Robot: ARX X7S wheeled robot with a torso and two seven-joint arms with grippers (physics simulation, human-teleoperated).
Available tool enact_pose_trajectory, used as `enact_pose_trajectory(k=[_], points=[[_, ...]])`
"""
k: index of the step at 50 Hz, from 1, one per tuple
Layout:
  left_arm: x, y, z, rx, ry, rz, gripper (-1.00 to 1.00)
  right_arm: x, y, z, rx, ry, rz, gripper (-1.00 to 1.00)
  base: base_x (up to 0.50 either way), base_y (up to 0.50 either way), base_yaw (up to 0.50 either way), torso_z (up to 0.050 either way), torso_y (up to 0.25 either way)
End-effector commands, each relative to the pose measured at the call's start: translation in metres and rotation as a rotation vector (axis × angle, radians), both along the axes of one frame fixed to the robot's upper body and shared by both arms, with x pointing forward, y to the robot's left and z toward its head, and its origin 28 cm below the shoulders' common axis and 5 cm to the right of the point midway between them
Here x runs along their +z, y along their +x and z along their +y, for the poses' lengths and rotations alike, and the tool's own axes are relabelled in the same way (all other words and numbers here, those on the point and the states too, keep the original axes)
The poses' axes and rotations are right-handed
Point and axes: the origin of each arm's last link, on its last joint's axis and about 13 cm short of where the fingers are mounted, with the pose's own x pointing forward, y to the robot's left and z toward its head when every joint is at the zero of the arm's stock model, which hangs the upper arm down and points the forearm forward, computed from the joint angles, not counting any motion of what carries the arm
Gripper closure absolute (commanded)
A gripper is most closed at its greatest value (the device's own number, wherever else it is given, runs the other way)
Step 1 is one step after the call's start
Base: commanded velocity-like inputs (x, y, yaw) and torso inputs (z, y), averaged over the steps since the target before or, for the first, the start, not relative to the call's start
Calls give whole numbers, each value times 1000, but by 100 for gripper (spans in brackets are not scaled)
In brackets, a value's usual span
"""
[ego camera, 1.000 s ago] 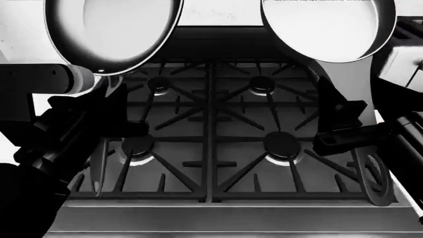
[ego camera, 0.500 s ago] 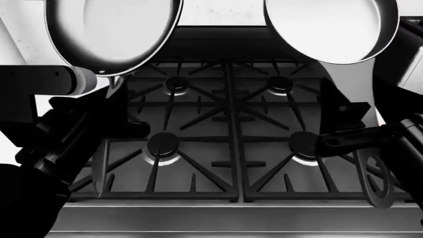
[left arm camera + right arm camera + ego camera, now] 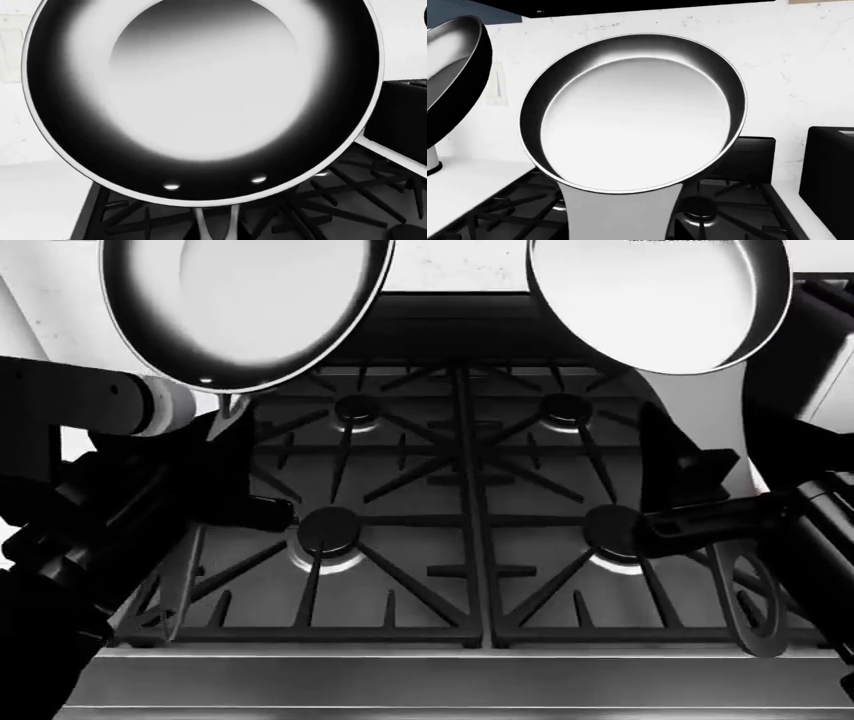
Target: Place both pans onto different burners. Then place the mushroom and the steak on different pans.
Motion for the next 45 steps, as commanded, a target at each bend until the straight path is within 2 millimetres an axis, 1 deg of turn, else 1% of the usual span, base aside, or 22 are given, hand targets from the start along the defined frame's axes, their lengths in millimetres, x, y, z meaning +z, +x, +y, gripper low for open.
enact_pose_trajectory(k=[1, 6, 11, 17, 34, 41, 45], points=[[25, 2, 20, -32, 101, -35, 100, 5, 5, -3, -8, 6, -56, 100, 0, 0, 0, 0, 11], [36, 9, 30, -32, 121, -29, 100, 4, 4, -3, -9, 7, -57, 100, 0, 0, 0, 0, 2], [38, 13, 39, -45, 135, 1, 100, 5, 4, -2, -4, 7, -62, 100, 0, 0, 0, 2, 2], [38, 19, 49, -80, 125, 88, 100, 9, 3, -3, -14, 3, -65, 100, 0, 0, 0, 0, 4], [25, 16, 63, -216, 220, 171, 100, 9, 8, -3, -8, 10, -74, 100, 0, 0, 0, 1, 2], [22, 20, 70, -201, 228, 186, 100, 9, 9, -3, -10, 8, -72, 100, 0, 0, 0, 1, 3], [15, 21, 70, -215, 237, 206, 100, 8, 11, -3, -7, 11, -70, 100, 0, 0, 0, 0, 3]])
